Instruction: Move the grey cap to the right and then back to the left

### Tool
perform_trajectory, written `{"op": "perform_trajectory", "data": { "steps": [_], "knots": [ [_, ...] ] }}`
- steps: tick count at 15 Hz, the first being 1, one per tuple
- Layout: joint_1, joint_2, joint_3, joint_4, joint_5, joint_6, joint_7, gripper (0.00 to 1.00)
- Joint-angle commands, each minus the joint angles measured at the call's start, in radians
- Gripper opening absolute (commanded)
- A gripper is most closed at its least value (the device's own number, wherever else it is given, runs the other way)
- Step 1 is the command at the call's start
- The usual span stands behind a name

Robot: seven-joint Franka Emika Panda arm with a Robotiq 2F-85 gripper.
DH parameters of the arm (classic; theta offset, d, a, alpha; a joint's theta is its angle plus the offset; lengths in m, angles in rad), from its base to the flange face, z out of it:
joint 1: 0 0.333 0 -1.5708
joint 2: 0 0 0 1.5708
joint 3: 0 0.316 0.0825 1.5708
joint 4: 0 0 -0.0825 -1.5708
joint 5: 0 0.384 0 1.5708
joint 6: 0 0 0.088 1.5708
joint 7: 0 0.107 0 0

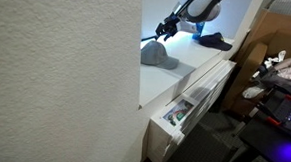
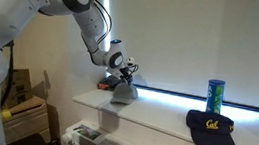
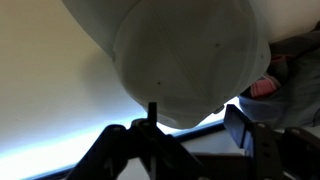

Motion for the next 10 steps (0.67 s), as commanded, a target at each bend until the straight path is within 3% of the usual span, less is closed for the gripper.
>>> {"op": "perform_trajectory", "data": {
  "steps": [1, 6, 7, 10],
  "knots": [
    [0.004, -0.002, -0.003, -0.004, -0.029, 0.003, 0.001, 0.41],
    [0.024, 0.0, -0.021, -0.005, -0.064, 0.0, 0.006, 0.05],
    [0.026, 0.0, -0.022, -0.005, -0.067, 0.0, 0.006, 0.0],
    [0.032, 0.001, -0.028, -0.005, -0.078, -0.002, 0.008, 0.0]
  ]
}}
